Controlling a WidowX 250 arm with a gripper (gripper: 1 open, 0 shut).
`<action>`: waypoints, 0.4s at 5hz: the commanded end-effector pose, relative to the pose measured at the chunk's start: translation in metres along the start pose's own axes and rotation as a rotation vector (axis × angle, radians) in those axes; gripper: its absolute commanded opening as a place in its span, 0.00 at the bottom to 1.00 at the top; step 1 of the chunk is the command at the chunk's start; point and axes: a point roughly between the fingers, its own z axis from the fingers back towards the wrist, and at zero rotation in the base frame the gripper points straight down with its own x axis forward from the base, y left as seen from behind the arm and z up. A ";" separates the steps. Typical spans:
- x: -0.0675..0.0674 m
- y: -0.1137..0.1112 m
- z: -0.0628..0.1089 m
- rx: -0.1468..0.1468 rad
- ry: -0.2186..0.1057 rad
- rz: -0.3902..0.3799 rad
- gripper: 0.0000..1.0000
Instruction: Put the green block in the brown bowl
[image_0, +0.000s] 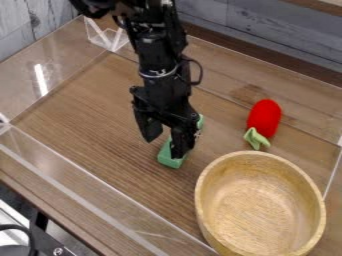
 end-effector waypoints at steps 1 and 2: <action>0.007 -0.002 0.010 0.005 -0.032 -0.013 1.00; 0.009 -0.001 0.004 0.009 -0.024 -0.007 1.00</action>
